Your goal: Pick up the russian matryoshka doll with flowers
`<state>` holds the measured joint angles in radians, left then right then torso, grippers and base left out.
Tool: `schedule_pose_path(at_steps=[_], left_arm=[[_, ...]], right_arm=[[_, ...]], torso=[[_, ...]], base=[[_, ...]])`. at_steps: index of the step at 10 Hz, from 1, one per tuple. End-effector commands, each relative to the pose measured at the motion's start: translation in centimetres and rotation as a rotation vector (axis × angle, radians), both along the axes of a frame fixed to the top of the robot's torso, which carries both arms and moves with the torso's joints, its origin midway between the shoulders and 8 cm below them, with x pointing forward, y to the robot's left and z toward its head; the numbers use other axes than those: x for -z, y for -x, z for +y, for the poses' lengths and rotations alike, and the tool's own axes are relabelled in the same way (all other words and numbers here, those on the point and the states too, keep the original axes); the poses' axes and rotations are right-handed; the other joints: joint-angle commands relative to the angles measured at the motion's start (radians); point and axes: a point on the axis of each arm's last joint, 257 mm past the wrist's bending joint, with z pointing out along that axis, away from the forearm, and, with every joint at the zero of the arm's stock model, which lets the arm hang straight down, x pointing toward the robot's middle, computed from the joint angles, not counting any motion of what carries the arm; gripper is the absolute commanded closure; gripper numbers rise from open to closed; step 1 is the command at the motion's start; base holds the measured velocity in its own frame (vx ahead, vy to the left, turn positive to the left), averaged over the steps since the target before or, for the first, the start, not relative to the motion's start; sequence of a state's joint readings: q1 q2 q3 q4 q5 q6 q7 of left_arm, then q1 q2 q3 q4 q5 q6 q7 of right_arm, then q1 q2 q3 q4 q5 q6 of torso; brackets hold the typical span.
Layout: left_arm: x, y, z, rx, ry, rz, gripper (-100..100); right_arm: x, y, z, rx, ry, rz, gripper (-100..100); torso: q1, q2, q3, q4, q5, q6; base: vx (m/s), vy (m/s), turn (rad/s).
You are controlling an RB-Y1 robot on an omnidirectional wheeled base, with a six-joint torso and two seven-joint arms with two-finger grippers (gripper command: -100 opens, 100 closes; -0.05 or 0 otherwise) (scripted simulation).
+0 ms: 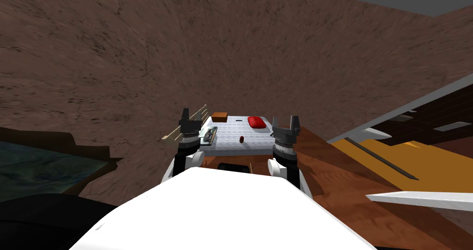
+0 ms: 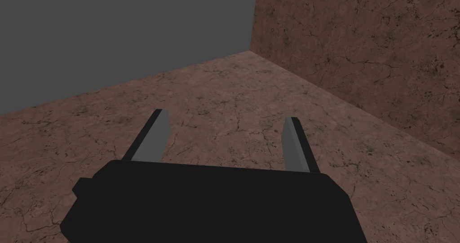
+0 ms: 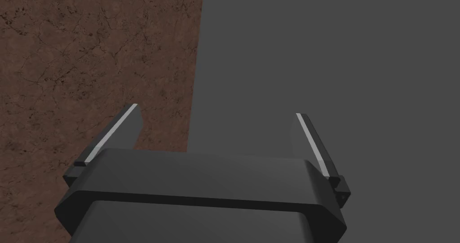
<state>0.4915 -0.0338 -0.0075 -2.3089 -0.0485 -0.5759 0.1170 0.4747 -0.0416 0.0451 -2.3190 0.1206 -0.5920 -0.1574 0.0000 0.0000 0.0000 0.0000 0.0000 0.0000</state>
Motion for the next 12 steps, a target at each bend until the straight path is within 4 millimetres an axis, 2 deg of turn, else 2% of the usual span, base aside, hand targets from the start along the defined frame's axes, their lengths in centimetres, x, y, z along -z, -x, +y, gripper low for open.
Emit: schedule_pose_path(at_steps=[1, 4, 6, 7, 8, 9, 10, 11, 12], left_arm=[[0.0, 0.0, 0.0, 0.0, 0.0, 0.0, 0], [0.0, 0.0, 0.0, 0.0, 0.0, 0.0, 0], [0.0, 0.0, 0.0, 0.0, 0.0, 0.0, 0], [0.0, 0.0, 0.0, 0.0, 0.0, 0.0, 0], [0.0, 0.0, 0.0, 0.0, 0.0, 0.0, 0], [0.0, 0.0, 0.0, 0.0, 0.0, 0.0, 0], [0.0, 0.0, 0.0, 0.0, 0.0, 0.0, 0], [0.0, 0.0, 0.0, 0.0, 0.0, 0.0, 0], [0.0, 0.0, 0.0, 0.0, 0.0, 0.0, 0]], right_arm=[[1.2, -0.4, -0.5, -0.021, -0.021, 0.032, -100], [4.0, -1.3, -2.0, -0.058, -0.096, 0.107, -100], [6.8, -2.1, -3.5, -0.079, -0.17, 0.175, -100], [6.8, -2.1, -3.7, -0.082, -0.181, 0.174, -100], [8.4, -2.4, -4.6, -0.091, -0.228, 0.211, -100], [8.4, -2.4, -4.7, -0.092, -0.234, 0.21, -100], [10.3, -2.7, -5.7, -0.099, -0.285, 0.249, -100], [10.3, -2.7, -5.8, -0.1, -0.292, 0.248, -100], [12.3, -3.0, -6.8, -0.105, -0.347, 0.288, -100]], torso=[[0.0, 0.0, 0.0, 0.0, 0.0, 0.0], [0.005, -0.003, -0.002, -0.001, 0.001, 0.0], [0.007, -0.004, -0.002, -0.001, 0.002, 0.0], [0.008, -0.005, -0.003, -0.001, 0.002, 0.0], [0.006, -0.004, -0.003, -0.001, 0.001, 0.0], [0.005, -0.004, -0.002, -0.001, 0.001, 0.0], [0.003, -0.003, -0.002, -0.001, 0.001, 0.0], [0.003, -0.003, -0.002, -0.001, 0.001, 0.0], [0.003, -0.003, -0.002, -0.001, 0.001, 0.0]], base=[[0.02, 0.033, 0.031], [0.054, 0.078, 0.037], [0.065, 0.118, 0.043], [0.059, 0.073, 0.011], [0.053, 0.063, 0.032], [0.041, 0.04, 0.017], [0.044, 0.048, 0.053], [0.048, 0.047, 0.014], [0.054, 0.073, 0.036]])
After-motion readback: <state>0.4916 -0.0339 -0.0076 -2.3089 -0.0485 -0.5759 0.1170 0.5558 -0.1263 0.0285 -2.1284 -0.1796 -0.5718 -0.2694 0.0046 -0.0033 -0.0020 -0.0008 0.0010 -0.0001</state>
